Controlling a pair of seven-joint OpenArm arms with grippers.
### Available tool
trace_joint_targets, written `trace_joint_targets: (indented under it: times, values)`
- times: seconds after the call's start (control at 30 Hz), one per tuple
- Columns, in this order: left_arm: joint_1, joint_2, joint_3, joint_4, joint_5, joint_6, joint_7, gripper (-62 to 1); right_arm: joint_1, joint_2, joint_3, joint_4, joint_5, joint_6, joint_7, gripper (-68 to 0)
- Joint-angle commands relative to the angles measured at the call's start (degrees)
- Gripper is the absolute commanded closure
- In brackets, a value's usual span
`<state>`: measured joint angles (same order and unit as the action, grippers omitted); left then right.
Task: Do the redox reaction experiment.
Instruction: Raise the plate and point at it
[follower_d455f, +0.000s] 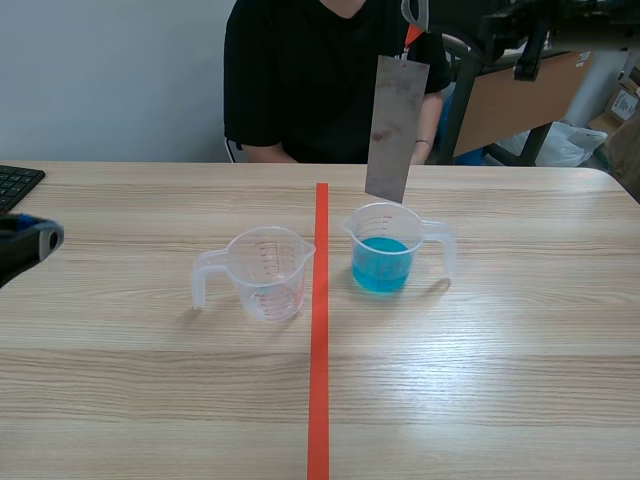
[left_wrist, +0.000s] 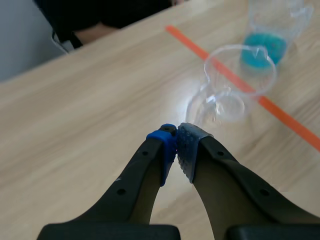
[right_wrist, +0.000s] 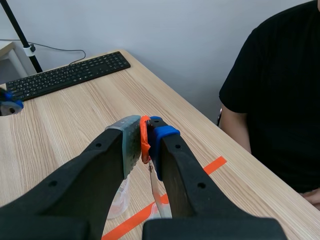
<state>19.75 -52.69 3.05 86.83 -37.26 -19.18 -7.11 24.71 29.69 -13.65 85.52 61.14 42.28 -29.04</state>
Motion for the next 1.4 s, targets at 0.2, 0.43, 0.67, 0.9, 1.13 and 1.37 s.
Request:
trace_joint_targets:
  times: [0.2,0.43,0.67,0.9,1.13,1.37]
  values:
    - [-19.63,3.32,16.85,0.13,2.08,2.05,4.09,-4.7,1.01,0.59,0.59,1.33,1.09,0.44,0.83,-1.3]
    - [-35.1,9.57,34.05,-4.15,5.44,5.86,5.27,-4.7,1.01,0.55,0.59,1.33,1.31,0.44,0.87,-1.3]
    - [-46.9,18.4,45.48,-16.15,6.88,8.17,5.53,-4.7,1.01,0.44,0.57,1.33,1.49,0.44,0.85,-1.3]
    - [-54.16,25.73,50.6,-27.12,8.0,9.22,3.52,-4.7,1.01,0.44,0.57,1.33,1.51,0.44,0.87,-1.3]
    - [-58.45,31.28,54.29,-34.75,8.0,9.07,3.52,-4.7,1.01,0.44,0.57,1.33,1.51,0.44,0.87,-1.3]
    - [-60.52,34.73,55.45,-38.07,7.98,8.48,3.1,-4.7,1.01,0.44,0.57,1.33,1.53,0.44,0.87,-1.3]
